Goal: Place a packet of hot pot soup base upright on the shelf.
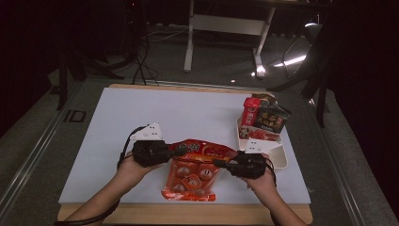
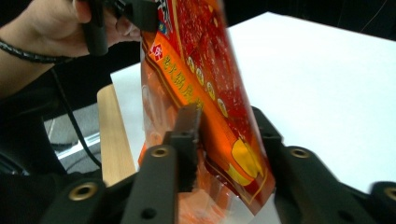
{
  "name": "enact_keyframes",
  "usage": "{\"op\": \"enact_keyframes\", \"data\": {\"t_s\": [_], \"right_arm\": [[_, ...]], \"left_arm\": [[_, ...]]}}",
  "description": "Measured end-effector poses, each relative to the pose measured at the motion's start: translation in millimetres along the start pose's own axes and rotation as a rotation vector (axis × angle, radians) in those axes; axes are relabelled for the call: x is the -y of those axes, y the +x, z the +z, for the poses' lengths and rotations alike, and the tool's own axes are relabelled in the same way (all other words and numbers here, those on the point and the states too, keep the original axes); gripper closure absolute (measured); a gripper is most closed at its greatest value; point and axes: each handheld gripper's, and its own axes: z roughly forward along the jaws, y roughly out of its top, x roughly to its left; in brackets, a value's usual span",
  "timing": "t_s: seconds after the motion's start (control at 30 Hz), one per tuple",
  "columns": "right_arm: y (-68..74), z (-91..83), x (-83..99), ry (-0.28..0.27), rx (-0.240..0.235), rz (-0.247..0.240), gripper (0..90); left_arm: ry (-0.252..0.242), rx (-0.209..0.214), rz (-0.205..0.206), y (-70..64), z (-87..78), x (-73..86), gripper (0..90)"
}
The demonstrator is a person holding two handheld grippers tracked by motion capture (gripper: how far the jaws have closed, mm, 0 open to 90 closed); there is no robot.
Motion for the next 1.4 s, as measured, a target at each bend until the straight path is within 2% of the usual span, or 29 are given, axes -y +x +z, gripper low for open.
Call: {"op": "enact_keyframes", "data": {"t_s": [0.03,0.1,0.2,0.4,0.57,0.73,0.83,0.9,1.0,1.03,1.07,1.13,1.23,1.27,1.3,1.33,1.4], "right_arm": [[1.1,0.4,-0.9,0.008,0.006,-0.010,73.8],[2.8,0.5,-2.8,0.028,-0.006,-0.019,84.3],[8.1,-2.3,-7.5,0.066,-0.010,-0.052,89.3],[23.5,-14.3,-20.7,0.053,0.012,-0.083,90.0],[24.7,-23.7,-33.0,0.020,0.011,-0.055,90.0],[25.5,-29.5,-44.6,-0.005,0.023,-0.070,90.0],[24.8,-30.9,-50.8,-0.008,0.018,-0.076,90.0],[25.7,-31.3,-54.2,-0.004,0.014,-0.081,90.0],[27.0,-31.7,-59.2,-0.006,0.012,-0.098,90.0],[27.5,-32.1,-60.8,-0.004,0.020,-0.105,90.0],[27.3,-32.5,-62.2,-0.005,0.019,-0.105,90.0],[26.4,-33.8,-64.4,-0.011,0.021,-0.102,90.0],[25.2,-36.8,-67.1,-0.029,0.015,-0.091,90.0],[25.4,-38.0,-68.4,-0.032,0.020,-0.095,90.0],[25.7,-39.1,-69.8,-0.037,0.031,-0.099,90.0],[25.5,-40.4,-71.5,-0.041,0.023,-0.092,90.0],[25.8,-42.9,-75.1,-0.051,0.034,-0.091,90.0]], "left_arm": [[-0.001,-0.003,-0.003,0.4,-0.1,0.3,89.5],[-0.004,0.003,-0.010,1.0,-0.2,0.9,89.5],[0.000,0.004,0.009,-2.2,-0.9,-1.0,89.5],[-0.036,0.027,0.021,-5.8,-8.4,-10.4,89.4],[-0.061,0.036,0.033,-9.3,-11.9,-15.0,88.4],[-0.098,0.032,0.043,-8.9,-13.1,-15.7,86.6],[-0.113,0.035,0.025,-6.0,-13.4,-14.8,83.0],[-0.118,0.042,0.007,-3.3,-13.2,-13.6,77.4],[-0.128,0.043,-0.003,-0.7,-13.1,-11.8,60.0],[-0.131,0.045,-0.012,0.2,-13.5,-11.3,58.0],[-0.137,0.036,-0.017,0.7,-13.8,-10.8,52.0],[-0.154,0.064,-0.039,3.5,-14.4,-9.1,44.1],[-0.189,0.068,-0.069,6.4,-14.6,-6.0,25.8],[-0.183,0.077,-0.072,7.4,-14.4,-4.7,19.3],[-0.178,0.060,-0.065,7.8,-14.1,-3.5,13.1],[-0.180,0.040,-0.059,7.7,-14.1,-2.2,9.6],[-0.183,0.059,-0.085,10.1,-14.5,0.5,6.5]]}}
